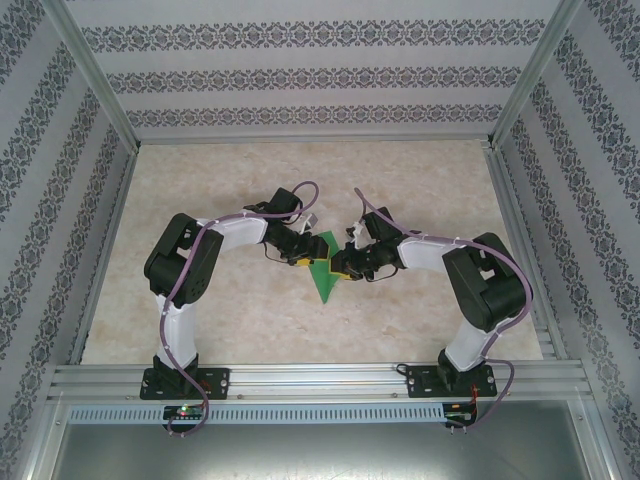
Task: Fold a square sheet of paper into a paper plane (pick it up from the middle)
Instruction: Third fold the triangle at the center of the table.
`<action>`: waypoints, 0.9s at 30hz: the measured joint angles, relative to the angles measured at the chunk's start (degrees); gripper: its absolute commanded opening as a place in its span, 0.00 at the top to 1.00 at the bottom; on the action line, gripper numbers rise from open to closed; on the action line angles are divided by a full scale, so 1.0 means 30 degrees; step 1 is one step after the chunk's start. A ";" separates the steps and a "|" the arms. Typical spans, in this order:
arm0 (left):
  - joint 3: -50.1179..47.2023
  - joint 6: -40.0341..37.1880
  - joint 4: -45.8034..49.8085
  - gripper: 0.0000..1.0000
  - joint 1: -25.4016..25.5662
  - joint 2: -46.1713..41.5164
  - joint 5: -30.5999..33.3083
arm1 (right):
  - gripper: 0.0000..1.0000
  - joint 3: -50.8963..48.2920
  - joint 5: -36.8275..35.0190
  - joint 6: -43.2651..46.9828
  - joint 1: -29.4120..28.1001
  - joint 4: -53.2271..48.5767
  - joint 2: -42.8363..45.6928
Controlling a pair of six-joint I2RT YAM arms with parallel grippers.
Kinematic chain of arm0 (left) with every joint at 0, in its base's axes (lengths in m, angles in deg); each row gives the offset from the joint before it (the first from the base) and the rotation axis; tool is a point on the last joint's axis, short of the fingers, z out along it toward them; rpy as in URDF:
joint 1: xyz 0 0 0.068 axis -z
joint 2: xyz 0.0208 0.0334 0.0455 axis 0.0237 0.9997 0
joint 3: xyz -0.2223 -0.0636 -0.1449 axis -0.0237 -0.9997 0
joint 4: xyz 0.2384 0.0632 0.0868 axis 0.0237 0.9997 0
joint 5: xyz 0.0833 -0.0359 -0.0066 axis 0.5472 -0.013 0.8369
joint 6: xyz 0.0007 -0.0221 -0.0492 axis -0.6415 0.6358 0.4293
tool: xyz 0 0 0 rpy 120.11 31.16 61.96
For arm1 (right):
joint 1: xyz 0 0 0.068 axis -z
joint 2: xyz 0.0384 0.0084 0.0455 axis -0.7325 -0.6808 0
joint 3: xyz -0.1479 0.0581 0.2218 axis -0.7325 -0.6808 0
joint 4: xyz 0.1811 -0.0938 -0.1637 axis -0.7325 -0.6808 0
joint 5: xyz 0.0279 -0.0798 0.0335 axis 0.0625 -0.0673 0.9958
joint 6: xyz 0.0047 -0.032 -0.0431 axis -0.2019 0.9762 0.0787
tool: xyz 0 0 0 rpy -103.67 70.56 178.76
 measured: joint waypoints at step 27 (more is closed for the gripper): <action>0.0204 -0.0335 0.0408 0.43 0.0000 0.0058 -0.0044 | 0.87 -0.0954 -0.0131 0.1064 0.0612 -0.2652 0.3351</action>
